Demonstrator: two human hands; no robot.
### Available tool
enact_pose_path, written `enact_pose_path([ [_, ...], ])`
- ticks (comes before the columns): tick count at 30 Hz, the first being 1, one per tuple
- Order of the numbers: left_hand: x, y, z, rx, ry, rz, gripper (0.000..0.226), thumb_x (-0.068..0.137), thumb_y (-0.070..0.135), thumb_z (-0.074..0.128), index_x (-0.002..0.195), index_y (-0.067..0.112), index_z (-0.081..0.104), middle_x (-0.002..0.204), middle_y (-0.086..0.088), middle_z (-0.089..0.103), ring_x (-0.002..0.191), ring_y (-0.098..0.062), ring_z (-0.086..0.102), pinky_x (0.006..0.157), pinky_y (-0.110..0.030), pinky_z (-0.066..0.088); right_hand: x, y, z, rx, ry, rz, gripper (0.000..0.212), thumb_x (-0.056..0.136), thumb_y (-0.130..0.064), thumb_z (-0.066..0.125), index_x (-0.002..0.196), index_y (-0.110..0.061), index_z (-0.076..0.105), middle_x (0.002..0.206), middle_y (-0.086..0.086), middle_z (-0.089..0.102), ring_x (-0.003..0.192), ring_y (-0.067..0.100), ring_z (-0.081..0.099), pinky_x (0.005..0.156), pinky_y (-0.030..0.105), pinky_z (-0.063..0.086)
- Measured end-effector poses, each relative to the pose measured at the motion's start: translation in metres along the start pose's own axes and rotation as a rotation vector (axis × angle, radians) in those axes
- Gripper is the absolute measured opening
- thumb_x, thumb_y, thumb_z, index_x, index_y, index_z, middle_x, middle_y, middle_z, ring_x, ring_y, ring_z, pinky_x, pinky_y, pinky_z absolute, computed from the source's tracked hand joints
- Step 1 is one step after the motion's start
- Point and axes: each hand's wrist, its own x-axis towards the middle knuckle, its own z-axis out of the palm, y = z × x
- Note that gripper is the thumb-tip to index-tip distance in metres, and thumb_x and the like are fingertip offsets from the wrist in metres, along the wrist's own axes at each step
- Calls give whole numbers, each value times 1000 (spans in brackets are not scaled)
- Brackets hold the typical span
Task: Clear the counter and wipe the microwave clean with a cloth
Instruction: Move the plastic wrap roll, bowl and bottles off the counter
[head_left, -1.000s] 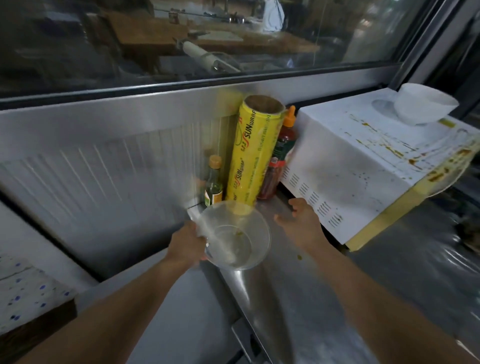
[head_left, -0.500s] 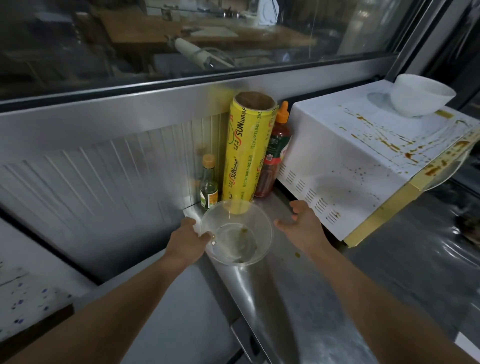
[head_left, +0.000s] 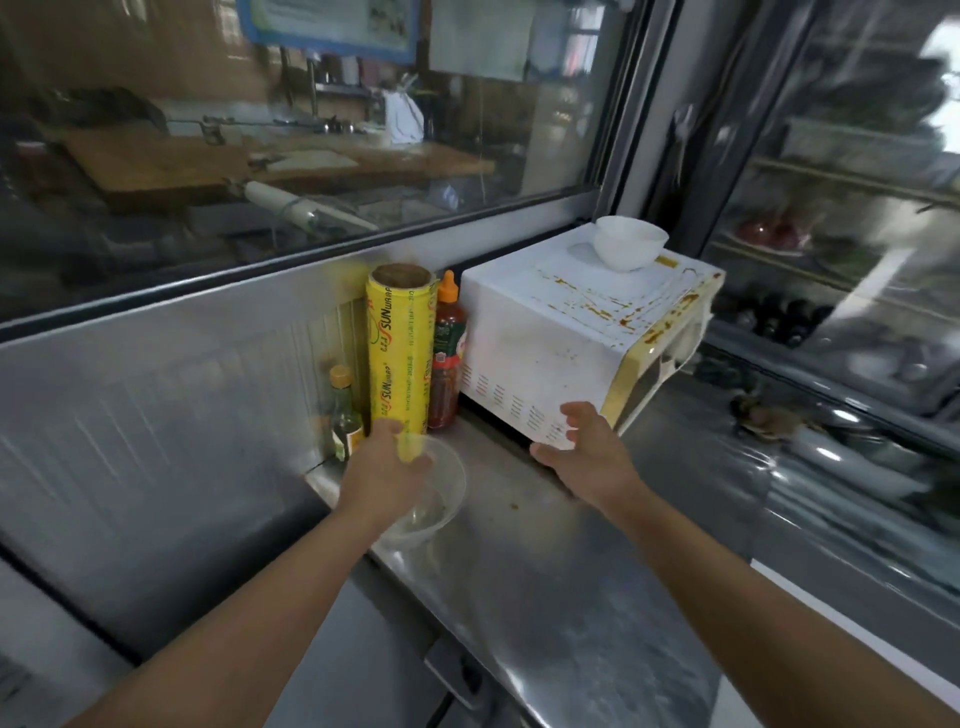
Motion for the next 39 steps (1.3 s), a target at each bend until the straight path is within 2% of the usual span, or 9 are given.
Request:
enact_pose_path([
  [5, -16, 38, 19, 5, -57, 61, 52, 84, 30, 63, 130, 16, 42, 126, -7, 54, 113, -26, 52, 95, -42, 46, -17, 13, -49, -9, 85, 42, 69, 80, -29, 71, 137, -12, 37, 135, 8, 46, 123, 23, 46, 91, 29, 41],
  [9, -16, 71, 37, -3, -59, 119, 53, 83, 31, 66, 129, 16, 43, 130, -5, 53, 116, -22, 52, 90, -30, 41, -13, 22, -88, -8, 129, 21, 63, 81, -28, 70, 134, -10, 40, 132, 5, 48, 106, 15, 50, 70, 21, 39],
  [13, -6, 107, 56, 28, -65, 171, 55, 83, 30, 67, 130, 16, 42, 131, -3, 53, 116, -20, 52, 87, -29, 40, 8, 34, -119, 8, 164, -7, 72, 81, -30, 70, 141, -13, 32, 142, 6, 41, 126, 21, 43, 87, 24, 34],
  [19, 15, 165, 99, 23, -12, 185, 52, 83, 31, 67, 128, 15, 43, 128, -7, 54, 114, -23, 52, 93, -32, 42, 65, 59, -166, 125, 139, -83, 73, 80, -28, 72, 140, -14, 32, 143, 4, 41, 130, 21, 41, 104, 35, 39],
  [23, 39, 204, 129, 82, 55, 174, 54, 84, 35, 65, 129, 18, 41, 131, -4, 53, 116, -23, 52, 99, -35, 41, 120, 77, -194, 95, 131, -125, 68, 82, -30, 70, 138, -14, 34, 139, 3, 45, 127, 19, 44, 98, 29, 37],
  [27, 66, 234, 158, 130, 113, 179, 54, 86, 35, 64, 130, 17, 39, 131, -3, 52, 114, -21, 52, 86, -26, 39, 177, 93, -209, 149, 89, -159, 70, 84, -30, 68, 140, -14, 30, 143, 6, 41, 129, 21, 41, 104, 31, 36],
  [30, 88, 251, 174, 193, 143, 184, 55, 86, 35, 63, 131, 16, 38, 133, -3, 50, 116, -20, 52, 83, -23, 38, 219, 96, -215, 161, 80, -192, 73, 85, -35, 66, 143, -14, 26, 145, 7, 35, 131, 22, 39, 95, 23, 31],
  [32, 104, 259, 181, 219, 153, 182, 55, 87, 33, 62, 132, 15, 38, 135, -3, 49, 118, -20, 51, 81, -22, 38, 246, 95, -216, 192, 93, -216, 74, 86, -37, 64, 143, -13, 25, 144, 9, 35, 130, 23, 38, 96, 25, 32],
  [39, 149, 284, 192, 380, 184, 191, 55, 88, 35, 59, 134, 16, 36, 138, -3, 47, 121, -21, 49, 98, -35, 41, 328, 77, -210, 223, 105, -246, 75, 89, -39, 59, 144, -8, 20, 140, 15, 36, 129, 28, 35, 96, 33, 34],
])
